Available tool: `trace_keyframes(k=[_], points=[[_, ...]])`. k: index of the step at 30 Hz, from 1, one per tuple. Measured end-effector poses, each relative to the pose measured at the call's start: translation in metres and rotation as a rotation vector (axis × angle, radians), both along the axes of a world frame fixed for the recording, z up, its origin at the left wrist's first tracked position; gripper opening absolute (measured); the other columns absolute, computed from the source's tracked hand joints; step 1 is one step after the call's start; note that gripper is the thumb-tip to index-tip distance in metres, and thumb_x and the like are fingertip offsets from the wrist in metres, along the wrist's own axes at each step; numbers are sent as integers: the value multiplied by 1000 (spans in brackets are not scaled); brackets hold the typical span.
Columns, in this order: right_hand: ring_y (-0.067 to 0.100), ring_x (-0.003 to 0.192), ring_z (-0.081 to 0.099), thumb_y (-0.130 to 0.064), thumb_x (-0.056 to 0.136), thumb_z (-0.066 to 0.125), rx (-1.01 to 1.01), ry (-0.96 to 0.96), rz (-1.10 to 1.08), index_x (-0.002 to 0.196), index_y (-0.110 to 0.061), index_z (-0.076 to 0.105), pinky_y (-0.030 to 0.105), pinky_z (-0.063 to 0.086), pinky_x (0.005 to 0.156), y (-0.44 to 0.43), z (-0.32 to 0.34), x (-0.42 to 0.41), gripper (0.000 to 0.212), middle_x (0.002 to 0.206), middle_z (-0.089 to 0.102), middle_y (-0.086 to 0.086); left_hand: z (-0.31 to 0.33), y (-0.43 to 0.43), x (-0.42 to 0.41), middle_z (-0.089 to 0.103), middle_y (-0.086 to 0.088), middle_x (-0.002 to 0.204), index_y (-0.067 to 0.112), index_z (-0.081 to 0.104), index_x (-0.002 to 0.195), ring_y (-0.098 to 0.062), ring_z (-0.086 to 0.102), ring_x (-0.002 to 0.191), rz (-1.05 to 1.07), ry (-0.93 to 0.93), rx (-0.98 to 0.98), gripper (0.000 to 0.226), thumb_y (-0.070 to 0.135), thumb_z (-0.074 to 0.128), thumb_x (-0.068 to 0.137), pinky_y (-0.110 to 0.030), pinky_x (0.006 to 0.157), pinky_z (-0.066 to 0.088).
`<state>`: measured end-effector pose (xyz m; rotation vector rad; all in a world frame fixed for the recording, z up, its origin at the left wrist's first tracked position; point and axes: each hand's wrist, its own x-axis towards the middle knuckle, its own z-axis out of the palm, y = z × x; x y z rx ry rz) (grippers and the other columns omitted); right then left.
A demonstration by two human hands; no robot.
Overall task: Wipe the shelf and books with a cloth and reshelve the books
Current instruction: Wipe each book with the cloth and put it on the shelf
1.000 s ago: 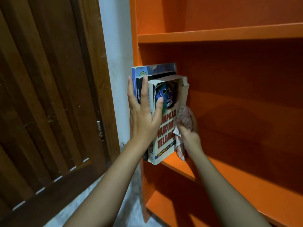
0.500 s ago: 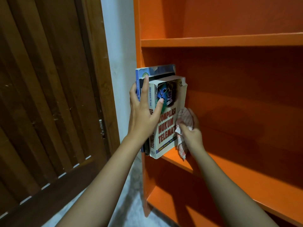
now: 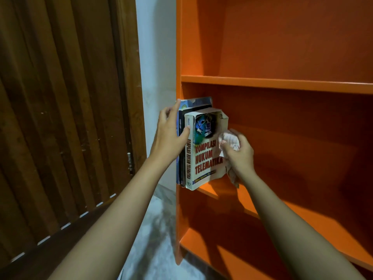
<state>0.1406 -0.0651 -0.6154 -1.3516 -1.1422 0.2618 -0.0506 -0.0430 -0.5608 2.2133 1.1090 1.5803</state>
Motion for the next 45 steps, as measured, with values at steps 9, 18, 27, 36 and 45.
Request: trace_keyframes(k=[9, 18, 27, 36, 45], points=[[15, 103, 53, -26, 84, 62, 122, -284, 31, 119, -30, 57, 31, 45, 79, -25, 15, -98, 35, 114, 57, -2, -29, -21, -95, 40, -3, 141, 16, 37, 142, -20, 44, 127, 212, 308, -154, 53, 33, 52, 94, -30, 98, 40], [22, 93, 59, -31, 84, 60, -212, -389, 319, 117, -33, 54, 38, 54, 75, -1, -112, -215, 34, 110, 59, 0, -178, -19, -204, 46, -7, 135, 15, 47, 135, -25, 51, 117, 429, 416, -606, 46, 35, 54, 93, -38, 95, 47], [20, 100, 56, -26, 86, 57, -749, -328, 651, 115, -30, 54, 37, 49, 90, 14, -292, -292, 30, 109, 57, 1, -353, -37, -303, 47, -17, 132, 6, 50, 130, -31, 48, 119, 527, 392, -1069, 44, 25, 56, 91, -33, 97, 38], [24, 112, 59, -29, 87, 65, -1013, -100, 697, 139, -21, 44, 33, 53, 86, 18, -412, -326, 57, 127, 58, 6, -471, -40, -352, 43, -16, 133, 8, 38, 137, -29, 47, 120, 530, 342, -1349, 48, 28, 51, 95, -33, 92, 41], [24, 121, 53, -43, 86, 63, -1126, -7, 663, 147, -22, 28, 25, 46, 89, 21, -451, -342, 73, 141, 47, 7, -541, -37, -359, 57, -7, 126, 25, 25, 144, -18, 64, 99, 420, 7, -1451, 63, 52, 44, 91, -36, 82, 56]])
